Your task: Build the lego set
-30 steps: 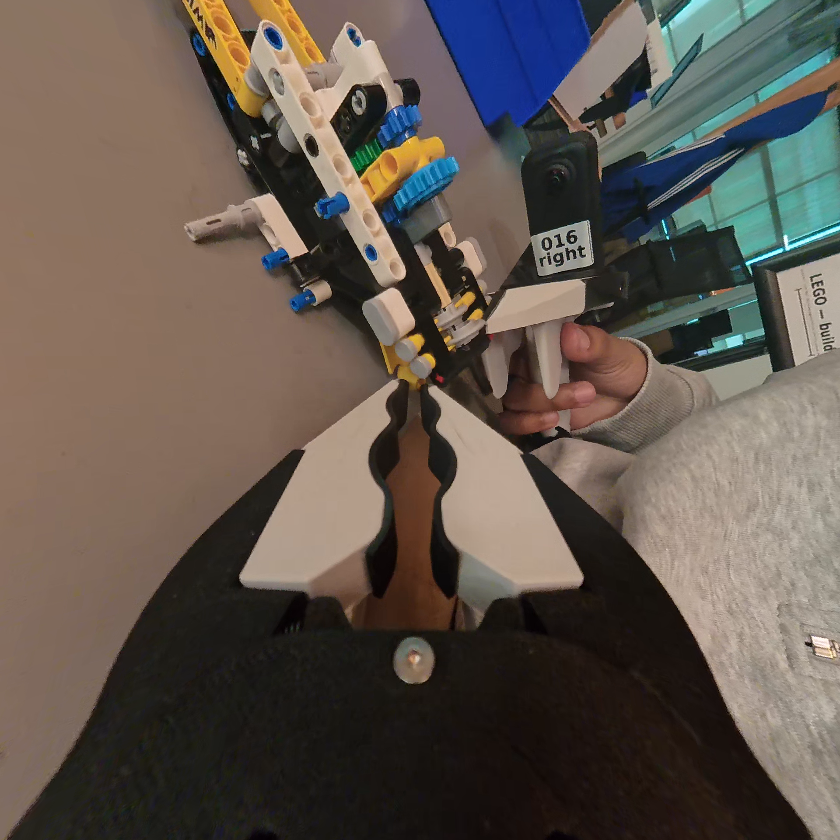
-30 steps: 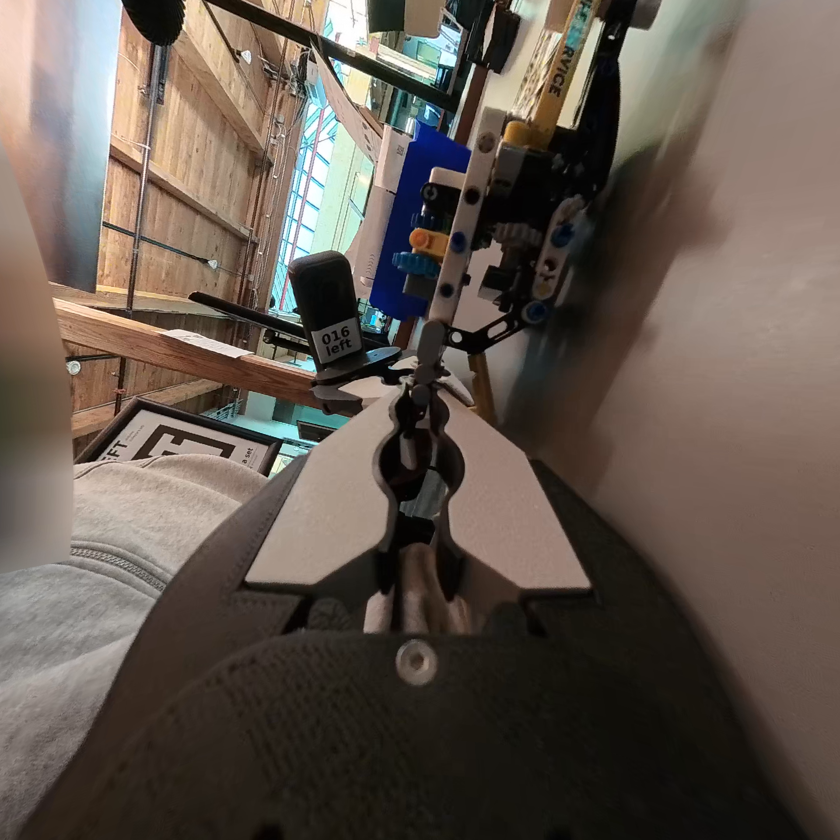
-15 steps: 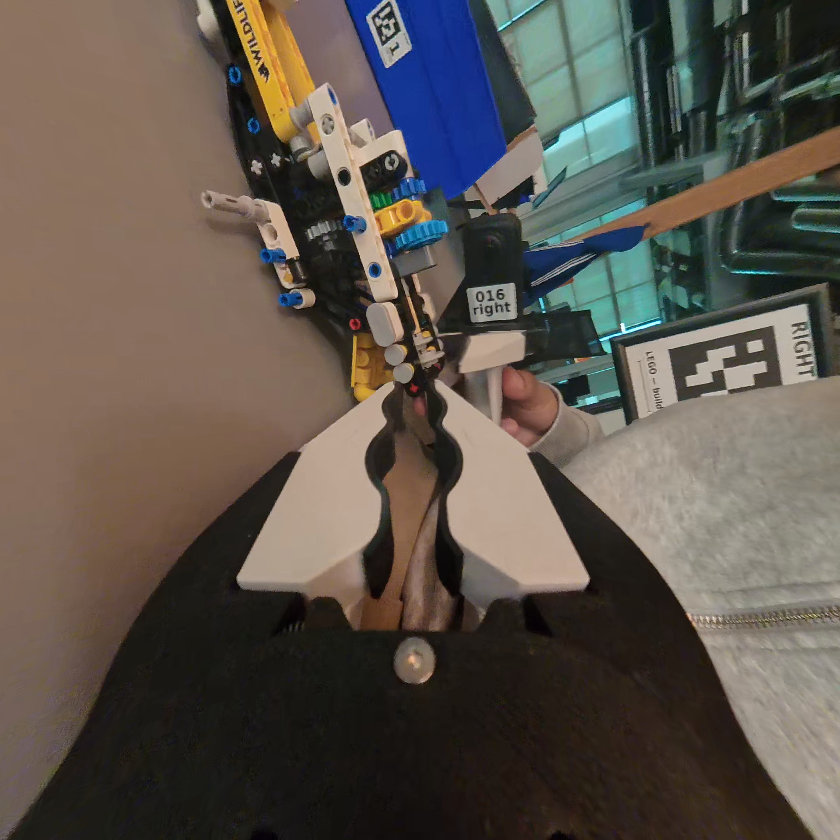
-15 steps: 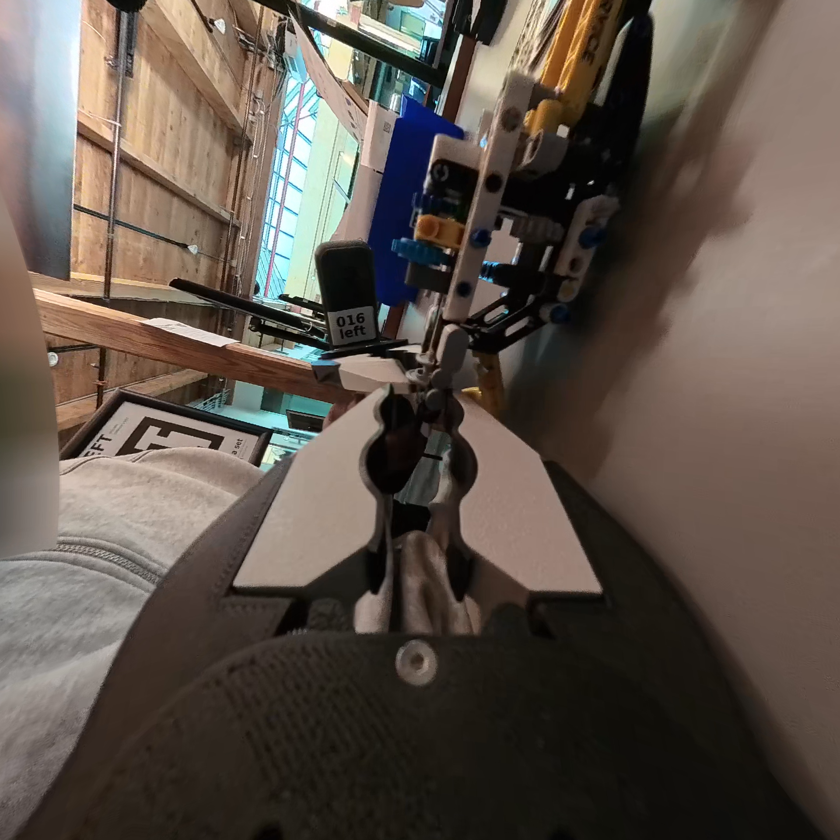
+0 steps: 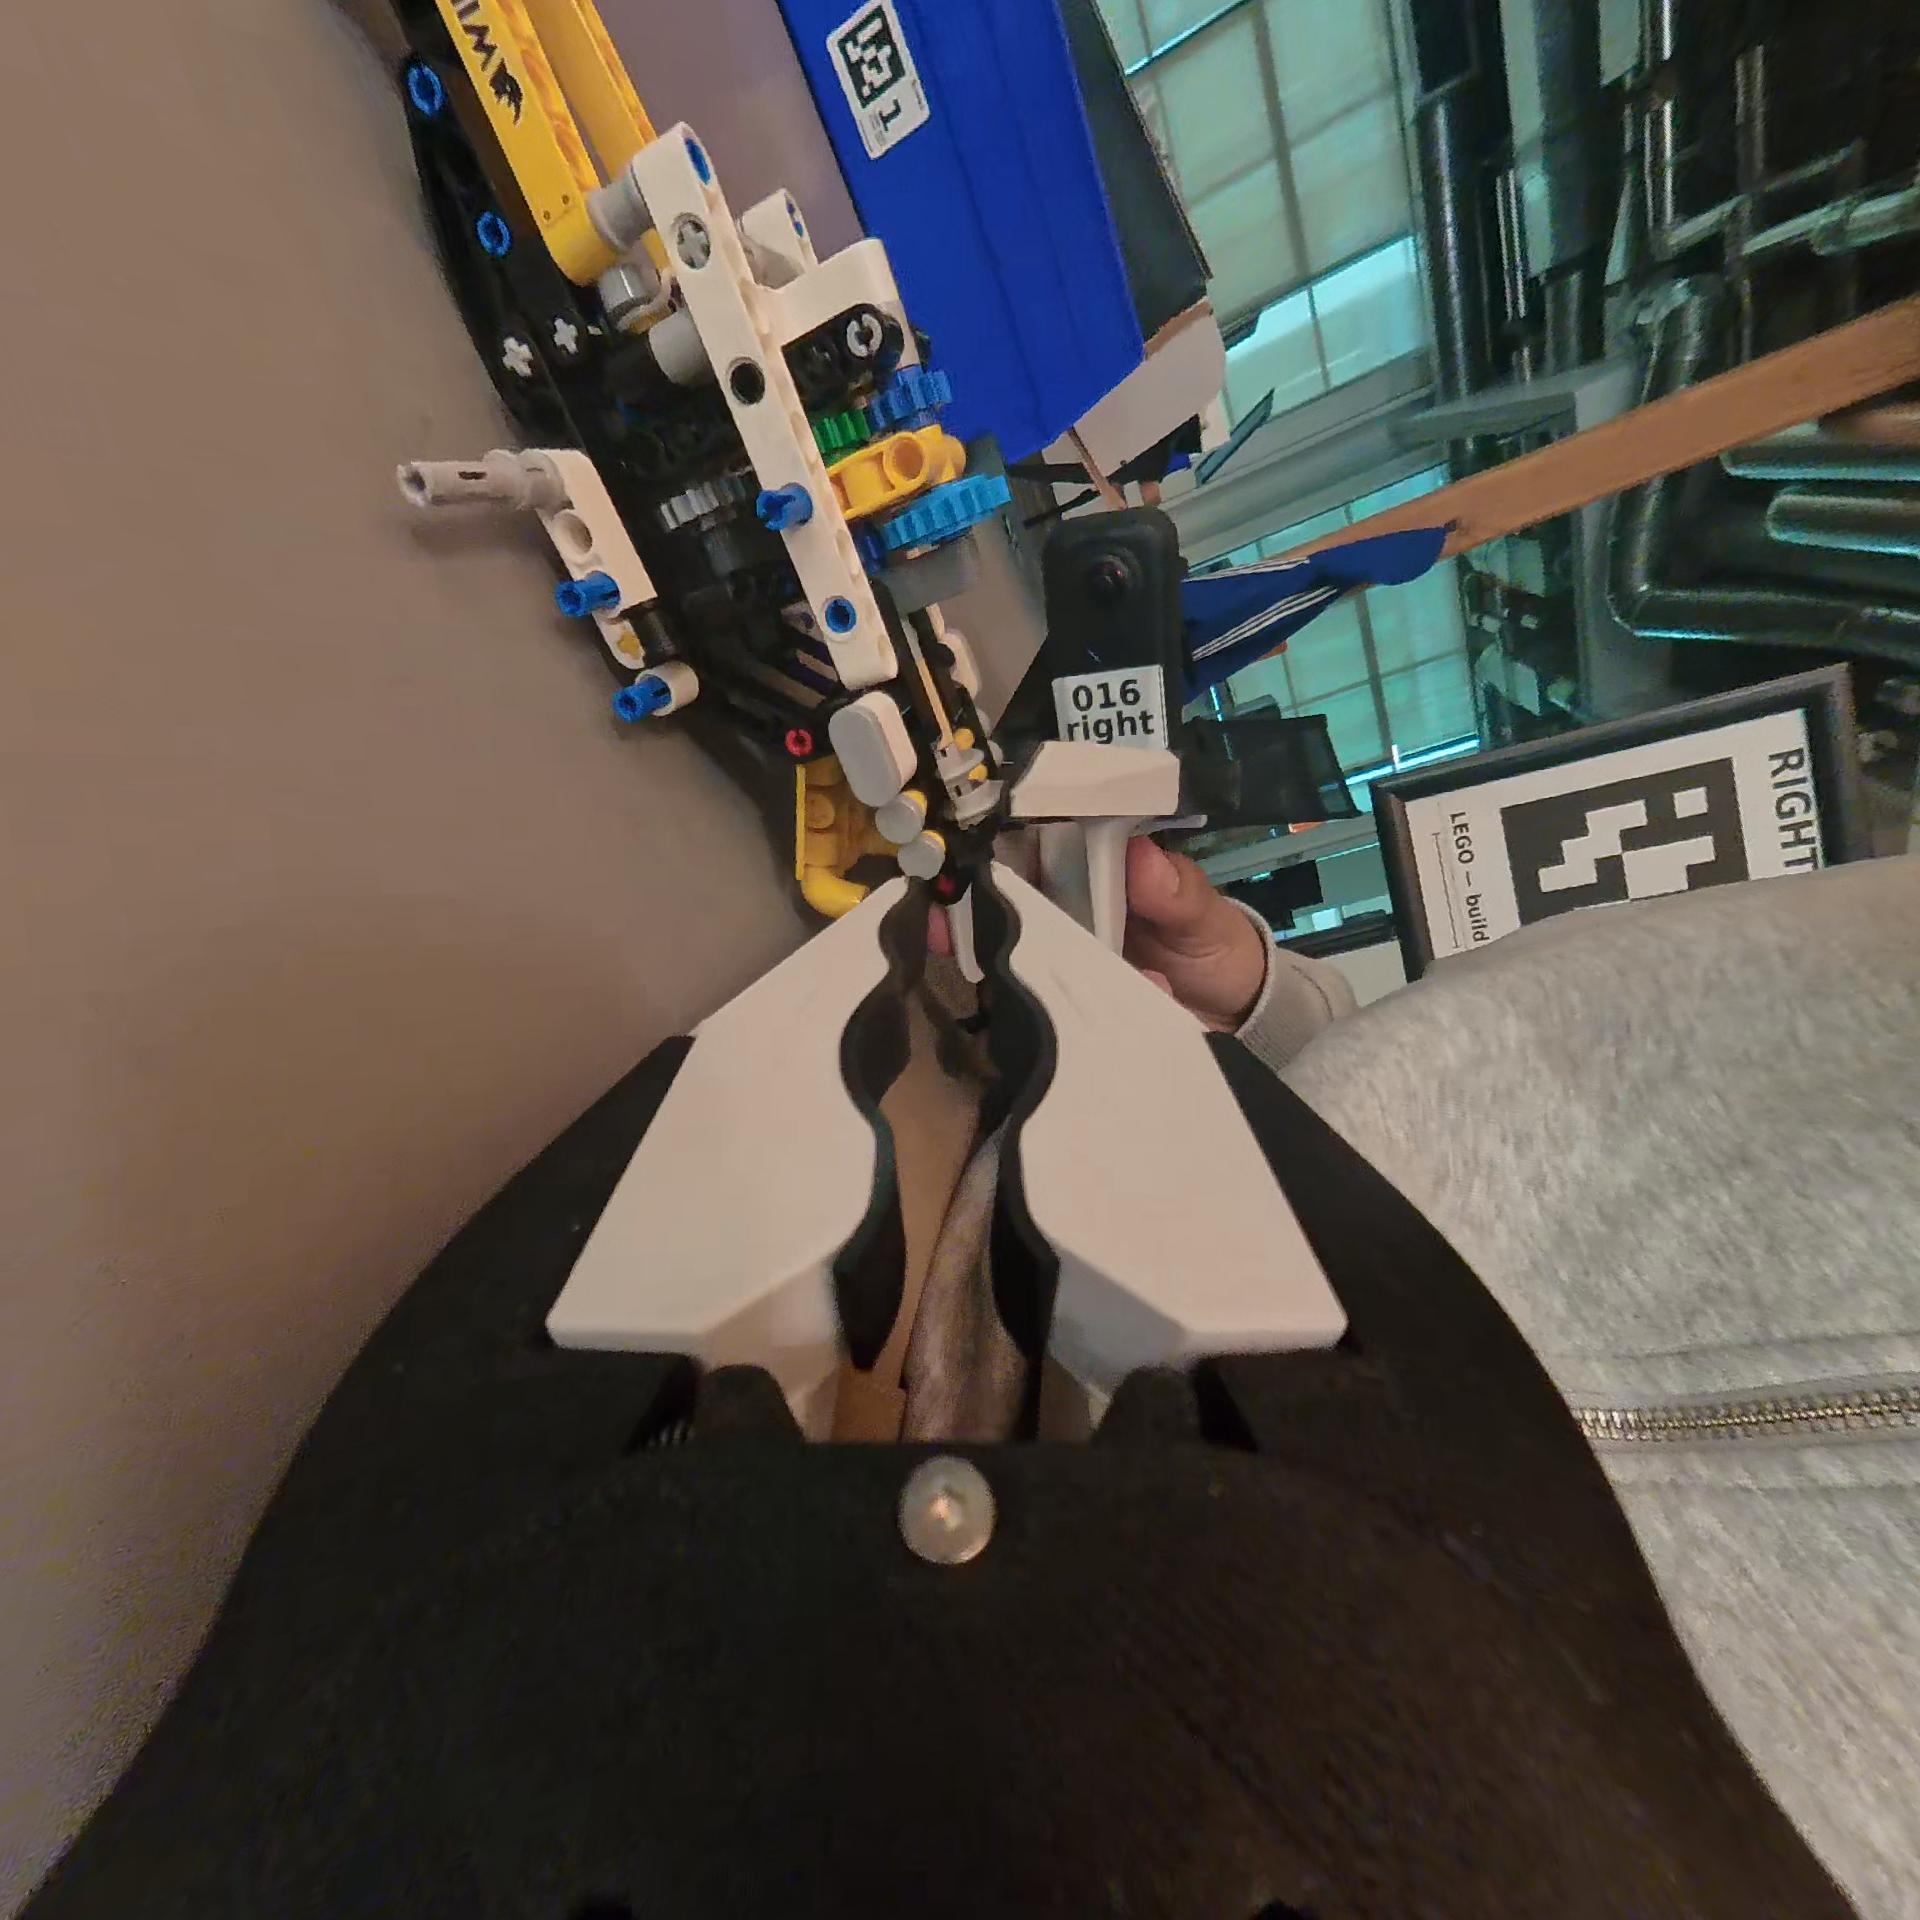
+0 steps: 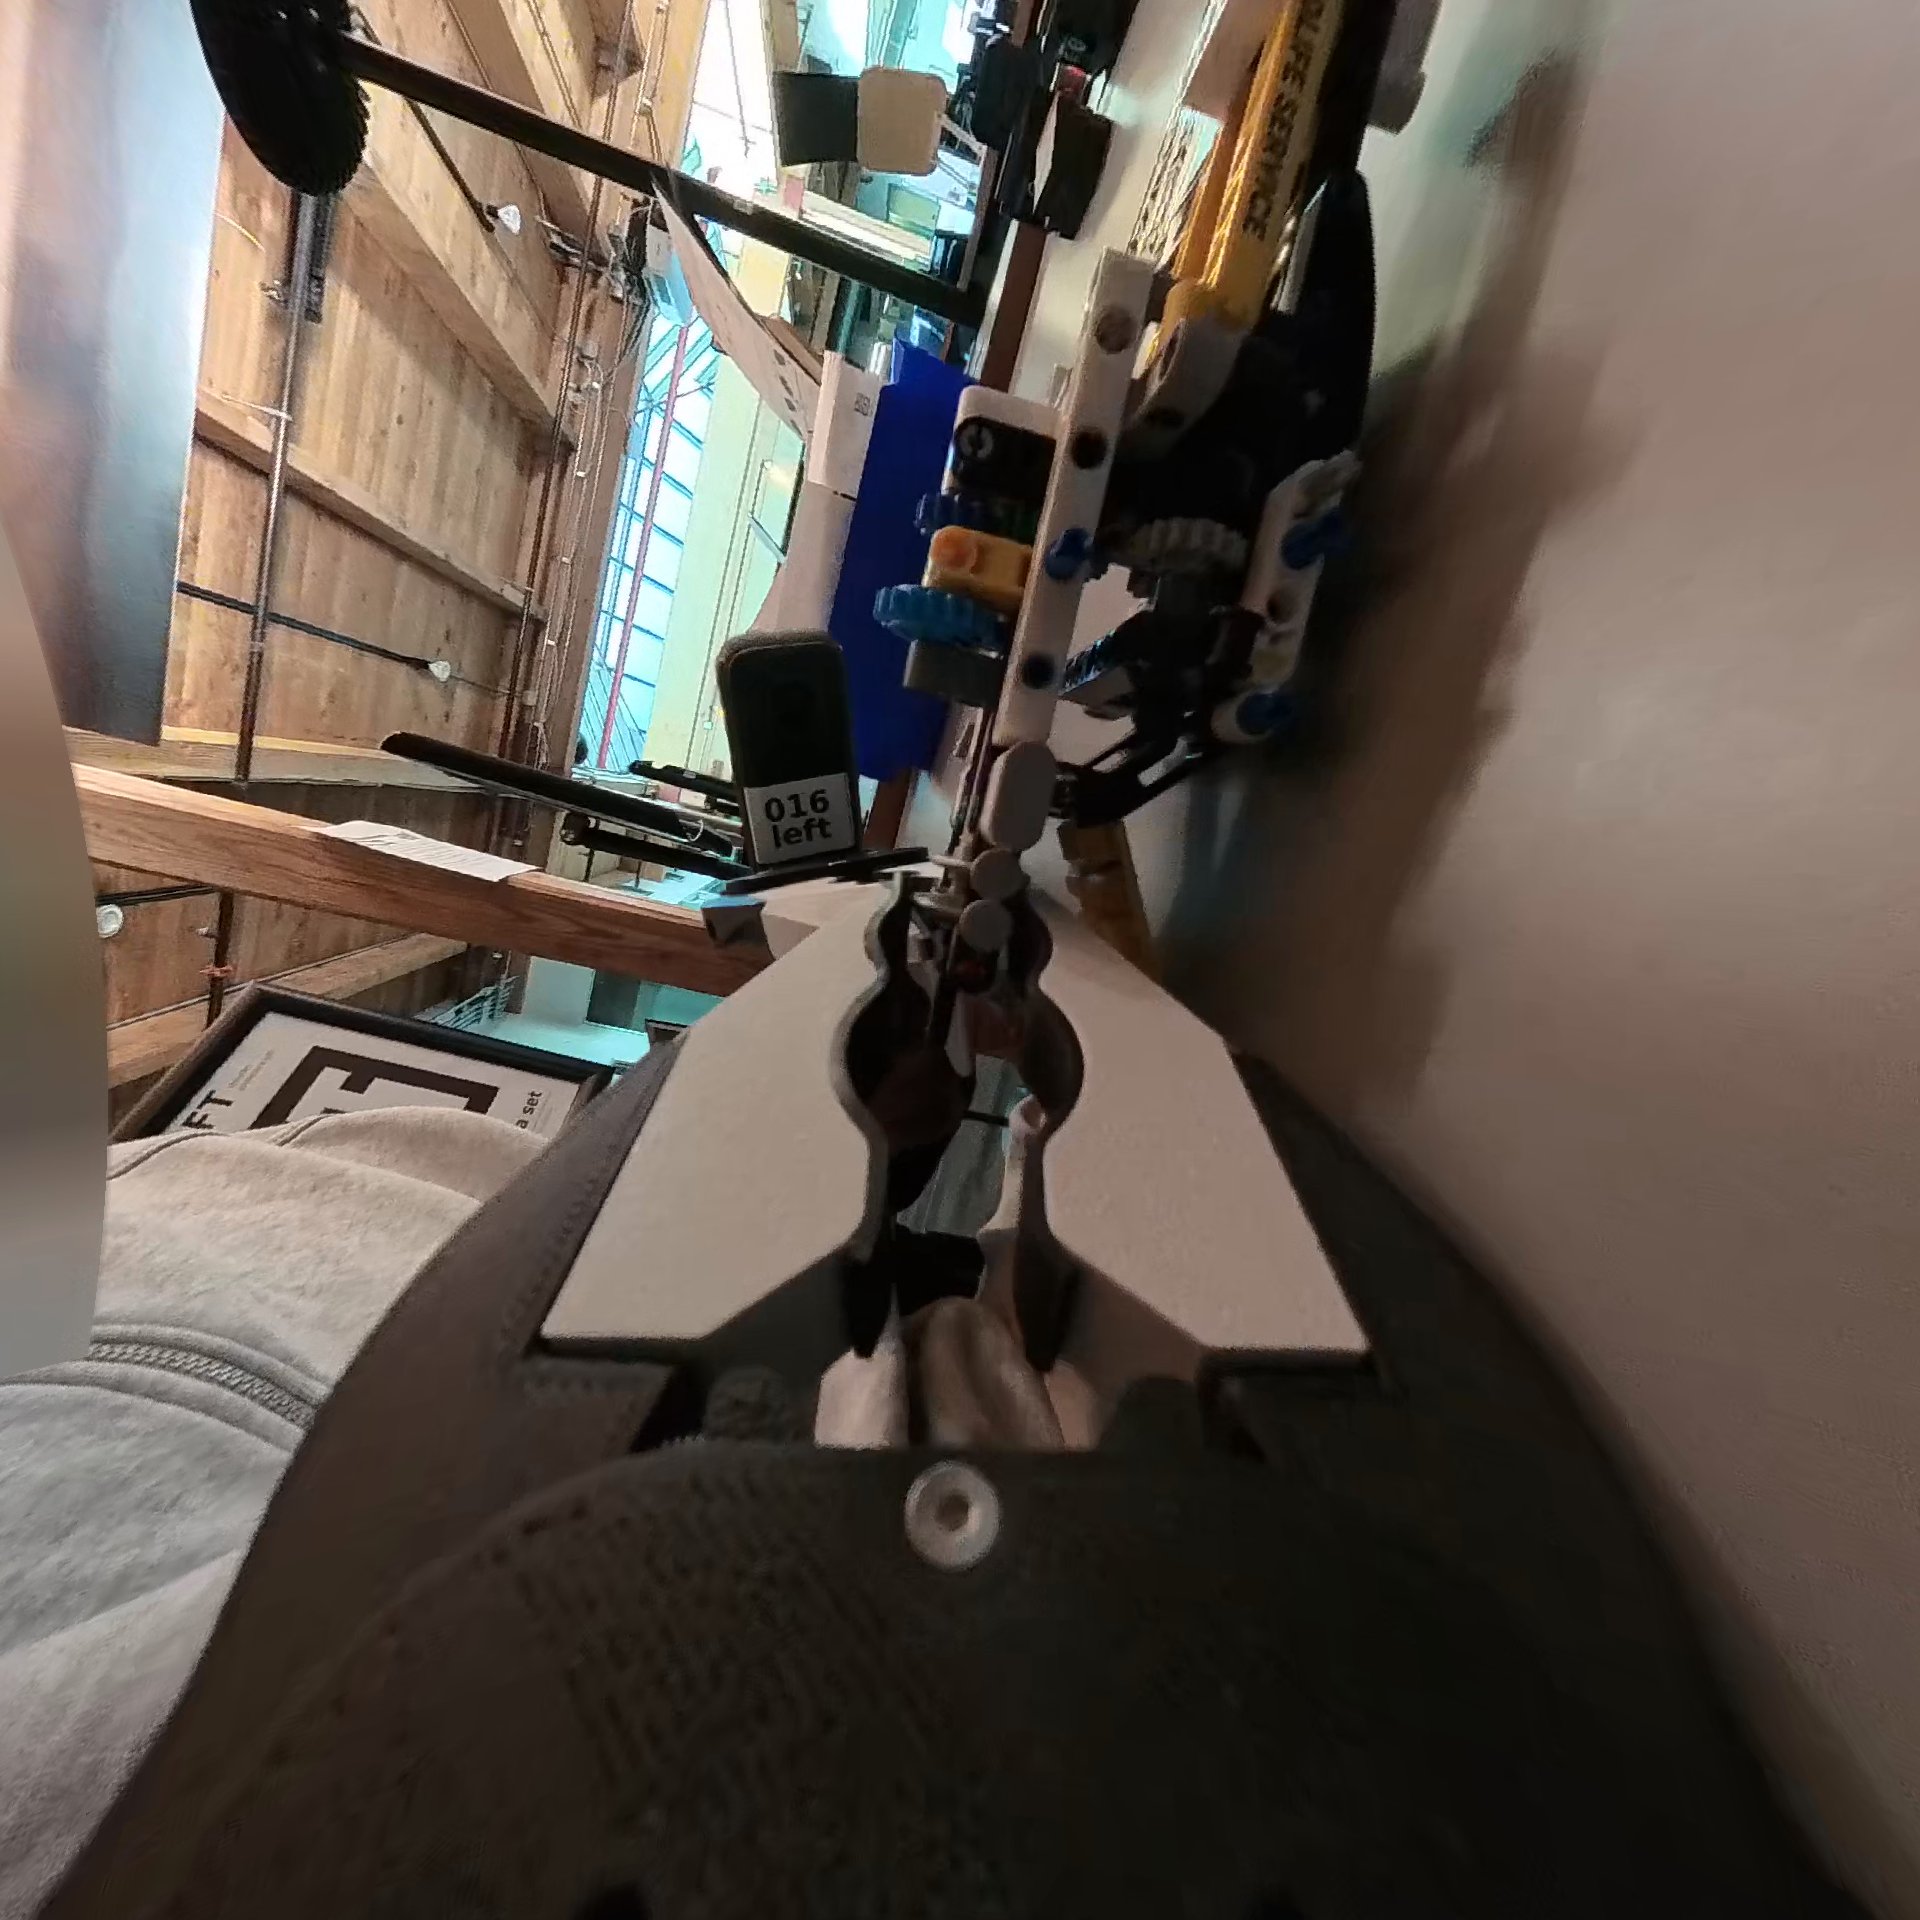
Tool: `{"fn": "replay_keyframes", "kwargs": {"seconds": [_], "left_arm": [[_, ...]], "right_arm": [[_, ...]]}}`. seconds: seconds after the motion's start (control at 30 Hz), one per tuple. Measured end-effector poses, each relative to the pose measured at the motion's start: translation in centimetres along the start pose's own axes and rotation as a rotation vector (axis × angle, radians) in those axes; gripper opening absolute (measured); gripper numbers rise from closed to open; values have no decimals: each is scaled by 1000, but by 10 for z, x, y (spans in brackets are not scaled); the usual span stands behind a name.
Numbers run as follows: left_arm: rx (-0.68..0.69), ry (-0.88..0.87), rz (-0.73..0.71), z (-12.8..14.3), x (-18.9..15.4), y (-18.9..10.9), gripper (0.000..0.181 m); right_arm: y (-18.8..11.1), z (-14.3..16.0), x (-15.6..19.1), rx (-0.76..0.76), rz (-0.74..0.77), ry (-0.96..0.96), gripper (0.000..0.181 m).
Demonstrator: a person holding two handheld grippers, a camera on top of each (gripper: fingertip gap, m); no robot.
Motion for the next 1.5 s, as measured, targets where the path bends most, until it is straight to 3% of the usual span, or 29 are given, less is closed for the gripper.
{"fn": "replay_keyframes", "kwargs": {"seconds": [0.67, 0.97, 1.5], "left_arm": [[-47, -47, 87, -4, -7, 2, 6], [-78, -115, 100, -6, -6, -2, 12], [-144, -177, 170, -13, -6, -5, 4]], "right_arm": [[-3, -4, 9, 29, -110, 66, 15], [-4, 0, 8, 75, -97, 19, 16], [-5, -1, 9, 48, -105, 25, 15]]}}
Point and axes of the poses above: each gripper's, where its closed fingertips meet, y out along the fingers, z out of its underside, x = y × z across the jaws, the point moved 1 cm from there along -y, back along the fingers, and after that the axes turned 2 degrees about -x, right-handed, at the moved point
